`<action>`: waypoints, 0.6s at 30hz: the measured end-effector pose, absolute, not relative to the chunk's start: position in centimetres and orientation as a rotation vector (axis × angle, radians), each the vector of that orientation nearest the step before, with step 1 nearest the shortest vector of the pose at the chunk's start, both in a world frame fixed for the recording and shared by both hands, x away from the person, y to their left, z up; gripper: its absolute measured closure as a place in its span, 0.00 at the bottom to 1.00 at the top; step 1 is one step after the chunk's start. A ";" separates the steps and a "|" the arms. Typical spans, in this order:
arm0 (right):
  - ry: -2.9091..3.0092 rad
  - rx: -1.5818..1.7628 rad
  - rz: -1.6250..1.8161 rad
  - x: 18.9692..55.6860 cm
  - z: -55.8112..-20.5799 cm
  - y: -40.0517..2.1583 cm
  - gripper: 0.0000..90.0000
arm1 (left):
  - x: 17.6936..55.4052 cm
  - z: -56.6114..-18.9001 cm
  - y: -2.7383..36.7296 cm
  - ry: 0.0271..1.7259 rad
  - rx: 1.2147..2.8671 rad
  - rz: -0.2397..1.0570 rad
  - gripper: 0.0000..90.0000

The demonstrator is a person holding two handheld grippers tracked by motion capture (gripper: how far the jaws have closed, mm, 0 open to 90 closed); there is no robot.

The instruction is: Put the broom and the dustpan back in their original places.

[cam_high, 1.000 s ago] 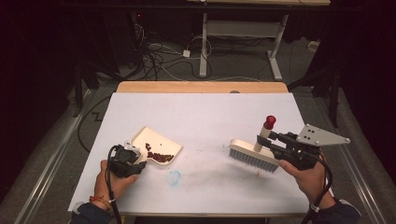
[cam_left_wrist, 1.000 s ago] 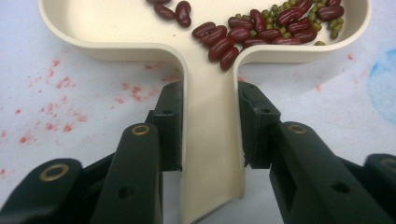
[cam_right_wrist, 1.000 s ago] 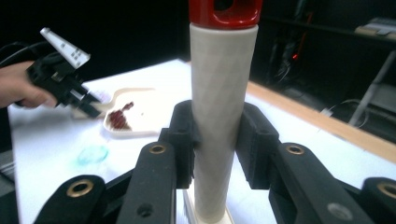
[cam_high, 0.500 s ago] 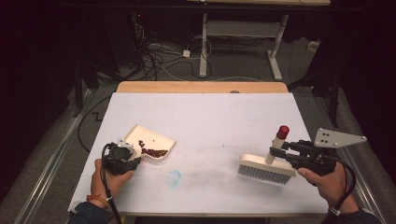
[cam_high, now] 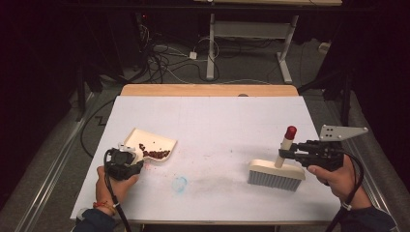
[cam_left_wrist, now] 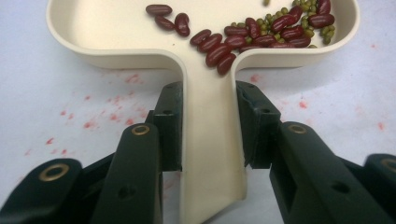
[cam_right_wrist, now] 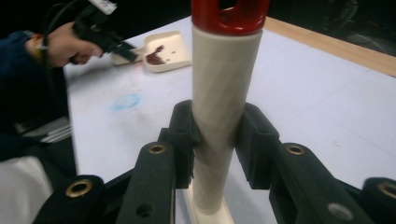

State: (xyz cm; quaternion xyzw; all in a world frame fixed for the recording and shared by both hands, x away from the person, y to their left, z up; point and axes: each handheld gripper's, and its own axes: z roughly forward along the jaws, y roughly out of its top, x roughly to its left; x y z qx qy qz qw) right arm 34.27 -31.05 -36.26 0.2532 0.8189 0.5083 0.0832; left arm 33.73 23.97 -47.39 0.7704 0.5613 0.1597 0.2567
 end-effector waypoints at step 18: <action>2.336 1.011 1.308 41.0 -38.7 -28.4 0.68 | 31.9 -47.1 23.5 1.350 2.094 0.468 0.54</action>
